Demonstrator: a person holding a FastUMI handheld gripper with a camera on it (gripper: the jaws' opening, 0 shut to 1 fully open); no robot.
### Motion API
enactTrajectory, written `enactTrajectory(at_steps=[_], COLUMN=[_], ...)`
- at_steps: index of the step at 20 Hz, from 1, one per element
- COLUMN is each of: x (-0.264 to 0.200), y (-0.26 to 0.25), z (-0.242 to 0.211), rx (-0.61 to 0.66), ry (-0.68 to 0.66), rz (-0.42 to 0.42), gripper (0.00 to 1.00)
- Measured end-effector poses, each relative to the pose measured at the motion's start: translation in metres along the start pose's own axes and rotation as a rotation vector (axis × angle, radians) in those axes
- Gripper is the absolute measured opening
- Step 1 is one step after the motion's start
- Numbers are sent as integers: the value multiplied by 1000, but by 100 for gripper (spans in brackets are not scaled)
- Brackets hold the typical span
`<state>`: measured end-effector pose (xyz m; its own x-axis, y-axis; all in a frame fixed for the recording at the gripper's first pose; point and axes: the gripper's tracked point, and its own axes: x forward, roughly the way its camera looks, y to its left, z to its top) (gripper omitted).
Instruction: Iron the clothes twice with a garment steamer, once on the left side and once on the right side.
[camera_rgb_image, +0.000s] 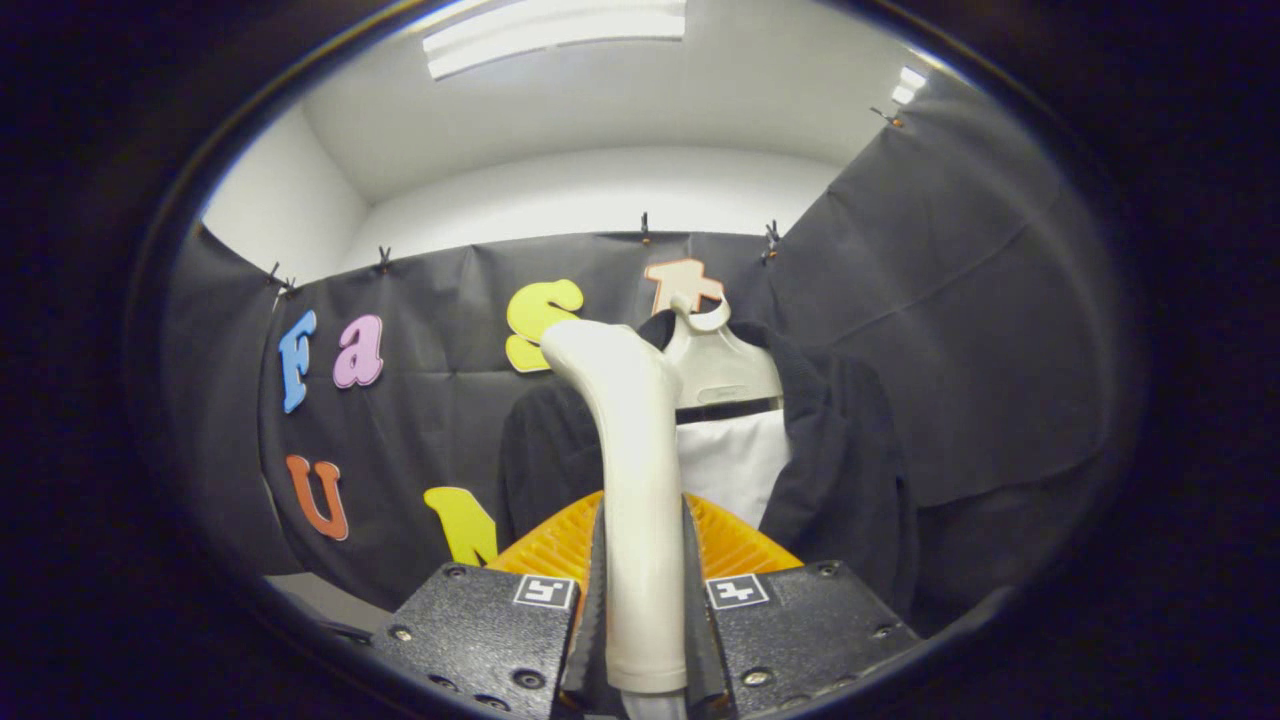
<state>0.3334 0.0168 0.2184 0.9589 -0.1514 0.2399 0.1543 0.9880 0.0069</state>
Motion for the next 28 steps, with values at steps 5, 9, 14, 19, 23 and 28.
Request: enactTrajectory(at_steps=[5,9,14,19,23,28], x=[3,-15,-24,-38,-47,-62], y=[2,-3,-3,-7,-14,-15], z=[-23,-43,-60,-75,-85,-107], rx=[-12,-16,-36,-46,-48,-72], ry=[53,86,122,158,181,223], rz=[-33,-51,-48,-53,-66,-66], gripper=[35,35,35,35,35,35])
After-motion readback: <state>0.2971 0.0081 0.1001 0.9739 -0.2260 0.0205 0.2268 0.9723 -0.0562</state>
